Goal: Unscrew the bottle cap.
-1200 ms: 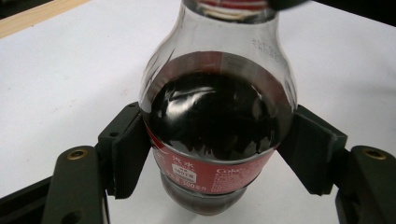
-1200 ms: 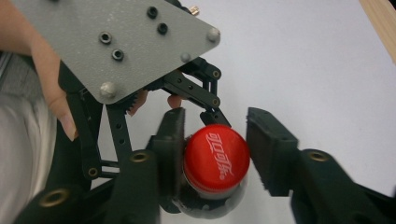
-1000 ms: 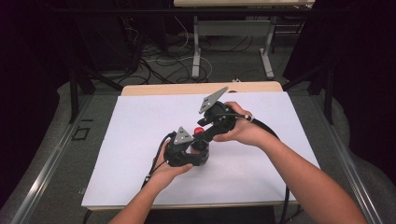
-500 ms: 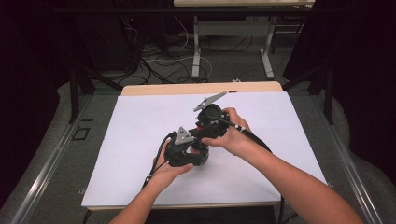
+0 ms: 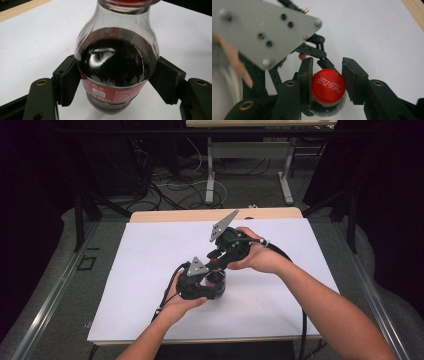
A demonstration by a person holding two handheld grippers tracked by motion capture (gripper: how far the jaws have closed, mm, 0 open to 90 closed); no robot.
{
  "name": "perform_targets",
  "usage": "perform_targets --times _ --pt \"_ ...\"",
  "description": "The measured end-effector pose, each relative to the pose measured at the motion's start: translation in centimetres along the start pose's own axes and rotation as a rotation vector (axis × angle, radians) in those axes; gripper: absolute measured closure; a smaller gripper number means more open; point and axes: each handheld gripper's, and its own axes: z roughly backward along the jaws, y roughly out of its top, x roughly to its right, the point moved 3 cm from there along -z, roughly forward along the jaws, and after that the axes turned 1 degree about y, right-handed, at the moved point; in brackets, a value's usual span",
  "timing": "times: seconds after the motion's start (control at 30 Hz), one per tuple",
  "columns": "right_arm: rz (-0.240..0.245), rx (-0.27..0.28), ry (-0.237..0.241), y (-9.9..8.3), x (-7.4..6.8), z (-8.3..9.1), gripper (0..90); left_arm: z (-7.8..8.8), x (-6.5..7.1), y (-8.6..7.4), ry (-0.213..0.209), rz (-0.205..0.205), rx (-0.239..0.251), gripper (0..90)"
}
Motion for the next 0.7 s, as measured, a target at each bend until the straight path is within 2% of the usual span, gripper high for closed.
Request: perform_targets --times 0.03,0.1,0.17,0.2,0.3,0.33,0.4,0.43,0.5,0.57,0.63,0.67,0.7 --pt "0.036 -0.001 0.027 0.0 0.2 0.0 61.4 0.0 0.0 0.0 0.007 -0.009 0.001 30.1" --pt "0.098 -0.002 0.044 0.0 0.3 0.0 61.2 0.0 0.0 0.0 0.008 -0.007 -0.002 30.1" --pt "0.073 -0.007 0.023 0.0 0.2 0.0 60.5 0.0 0.0 0.0 0.011 -0.009 -0.005 30.1" --pt "0.076 -0.006 0.023 0.0 0.1 0.0 57.0 0.0 0.1 0.0 0.011 0.003 -0.007 30.1" --pt "-0.049 0.016 -0.015 0.2 -0.4 0.0 46.4 0.1 -0.2 0.1 0.015 0.002 -0.002 30.1" --pt "-0.097 0.028 -0.043 0.3 -0.6 0.1 45.9 0.2 -0.2 0.1 0.02 0.003 -0.002 30.1" --pt "-0.144 0.033 -0.104 0.5 -1.0 0.3 45.6 0.2 -0.3 0.1 0.029 0.013 0.003 30.1" --pt "-0.186 0.048 -0.141 0.5 -1.2 0.2 45.6 0.2 -0.4 0.1 0.032 0.014 0.002 30.1" --pt "-0.271 0.031 -0.212 0.5 -1.6 0.2 48.8 0.3 -0.4 0.1 0.033 0.018 -0.003 30.1" --pt "-0.31 0.016 -0.277 0.5 -1.9 0.0 51.8 0.3 -0.4 0.1 0.035 0.01 0.002 30.1" --pt "-0.345 0.027 -0.292 0.5 -2.1 -0.2 52.8 0.2 -0.2 0.1 0.034 0.017 0.01 30.1" --pt "-0.362 0.027 -0.302 0.6 -2.1 -0.3 55.2 0.3 -0.2 0.1 0.034 0.003 -0.001 30.1" --pt "-0.375 0.013 -0.294 0.6 -2.1 -0.3 55.6 0.2 -0.1 0.2 0.027 0.009 -0.003 30.1"
